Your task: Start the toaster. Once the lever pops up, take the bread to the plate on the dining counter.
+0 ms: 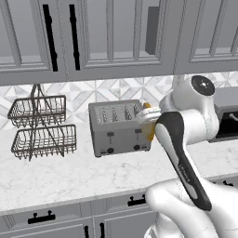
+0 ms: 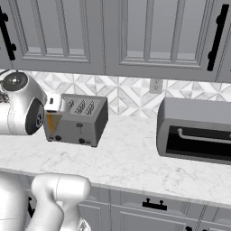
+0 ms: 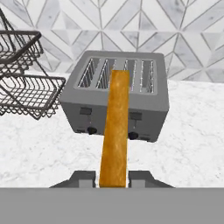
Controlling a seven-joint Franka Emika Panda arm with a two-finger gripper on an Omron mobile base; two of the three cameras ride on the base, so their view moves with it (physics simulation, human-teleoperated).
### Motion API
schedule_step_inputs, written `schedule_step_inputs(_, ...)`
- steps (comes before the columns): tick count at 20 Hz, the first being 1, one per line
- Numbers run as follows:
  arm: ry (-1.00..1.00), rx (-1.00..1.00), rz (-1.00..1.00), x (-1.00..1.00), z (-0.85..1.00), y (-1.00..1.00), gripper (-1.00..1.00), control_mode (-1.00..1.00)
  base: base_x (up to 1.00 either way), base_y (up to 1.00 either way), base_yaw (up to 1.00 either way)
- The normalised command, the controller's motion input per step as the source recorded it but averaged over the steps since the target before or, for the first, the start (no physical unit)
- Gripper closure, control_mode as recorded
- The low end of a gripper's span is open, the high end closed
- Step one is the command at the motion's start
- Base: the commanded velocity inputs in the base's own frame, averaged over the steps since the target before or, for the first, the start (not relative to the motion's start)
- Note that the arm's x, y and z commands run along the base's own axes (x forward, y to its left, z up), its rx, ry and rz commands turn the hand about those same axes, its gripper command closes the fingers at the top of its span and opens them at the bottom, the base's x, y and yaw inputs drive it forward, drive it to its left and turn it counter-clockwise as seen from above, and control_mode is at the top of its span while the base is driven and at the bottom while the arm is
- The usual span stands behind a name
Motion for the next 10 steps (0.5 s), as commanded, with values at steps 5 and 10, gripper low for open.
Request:
schedule_step_inputs(5,0.0,0.03,0.0,-0.88,0.0,-0.42,1.0,-1.0,0.0,0.0,0.0)
schedule_step_inputs(10,0.0,0.01,0.0,-0.39,0.0,-0.05,1.0,-1.0,0.0,0.0,0.0)
